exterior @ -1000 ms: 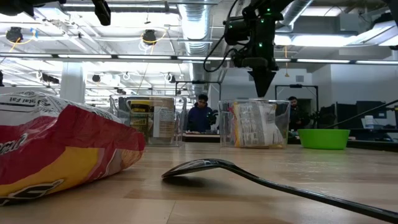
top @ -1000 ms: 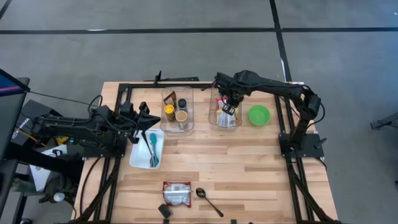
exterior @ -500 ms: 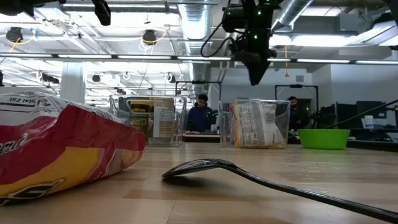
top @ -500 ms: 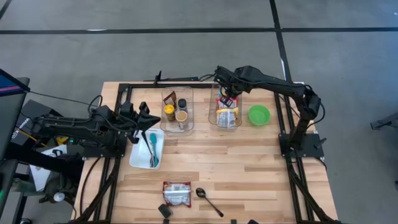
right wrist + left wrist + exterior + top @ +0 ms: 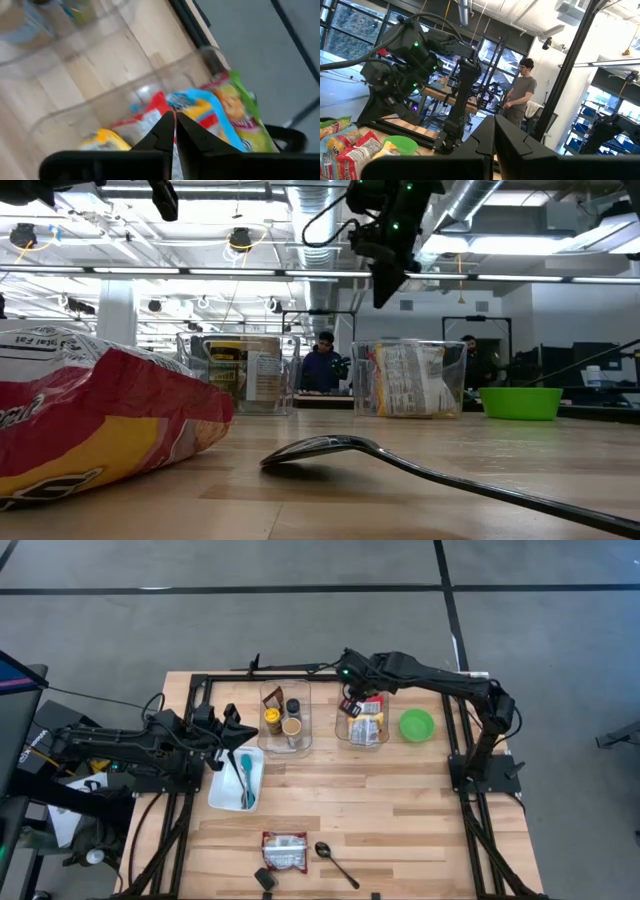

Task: Pick & Place Food Item
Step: Put the dark red noodle pack into the right transparent bin

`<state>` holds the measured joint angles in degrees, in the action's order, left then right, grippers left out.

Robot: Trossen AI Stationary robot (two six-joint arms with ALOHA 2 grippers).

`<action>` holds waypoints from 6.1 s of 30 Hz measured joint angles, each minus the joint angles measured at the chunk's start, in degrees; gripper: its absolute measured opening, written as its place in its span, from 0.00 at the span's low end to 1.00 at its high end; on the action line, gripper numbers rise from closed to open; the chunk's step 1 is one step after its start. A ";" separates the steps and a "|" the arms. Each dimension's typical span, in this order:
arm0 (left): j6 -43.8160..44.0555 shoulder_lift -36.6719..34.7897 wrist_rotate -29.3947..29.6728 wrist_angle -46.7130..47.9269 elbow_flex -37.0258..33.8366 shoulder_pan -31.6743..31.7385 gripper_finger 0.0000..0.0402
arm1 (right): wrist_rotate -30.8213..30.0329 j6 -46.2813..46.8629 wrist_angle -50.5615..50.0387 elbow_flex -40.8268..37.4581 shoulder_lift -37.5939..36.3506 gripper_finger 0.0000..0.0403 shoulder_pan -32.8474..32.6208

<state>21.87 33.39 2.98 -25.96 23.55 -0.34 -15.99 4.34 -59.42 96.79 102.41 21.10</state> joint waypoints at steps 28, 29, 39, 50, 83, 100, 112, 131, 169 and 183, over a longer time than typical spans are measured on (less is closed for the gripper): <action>0.00 -0.01 -0.02 0.00 0.00 -0.01 0.01 | 23.17 0.21 15.63 0.00 0.00 0.00 -13.94; 0.00 -0.02 0.00 0.00 0.00 -0.02 0.01 | 23.19 0.17 15.89 0.00 0.00 0.00 -14.04; 0.00 0.00 0.00 0.00 0.00 0.00 0.01 | 21.86 -7.72 16.30 -4.06 -0.01 0.00 -16.66; 0.00 -0.02 -0.01 0.00 0.01 0.00 0.01 | 16.71 -7.37 23.52 -15.27 -0.23 0.00 -24.94; 0.00 0.00 0.00 0.02 0.00 0.01 0.01 | 3.48 20.23 35.97 -42.89 -28.29 0.00 -44.89; -0.46 -0.02 0.00 -0.20 0.00 -0.02 0.01 | -6.62 45.48 39.98 -53.51 -28.09 0.00 -56.30; -0.36 0.00 -0.01 -0.32 0.00 -0.01 0.01 | -8.79 46.66 42.08 -53.70 -28.11 0.00 -56.24; 7.13 0.00 0.00 -5.89 0.00 0.00 0.01 | -9.89 44.72 41.90 -53.70 -28.09 0.00 -56.24; 41.20 35.39 4.56 -16.08 0.02 -25.34 0.00 | -10.05 40.05 41.47 -53.68 -28.06 0.00 -56.24; 42.53 36.87 19.84 -1.22 9.26 -36.38 0.00 | -12.68 40.06 41.49 -53.68 -28.06 0.00 -56.23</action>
<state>64.39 70.26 22.82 -27.18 32.82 -36.73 -28.67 44.40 -17.93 43.11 74.35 -35.13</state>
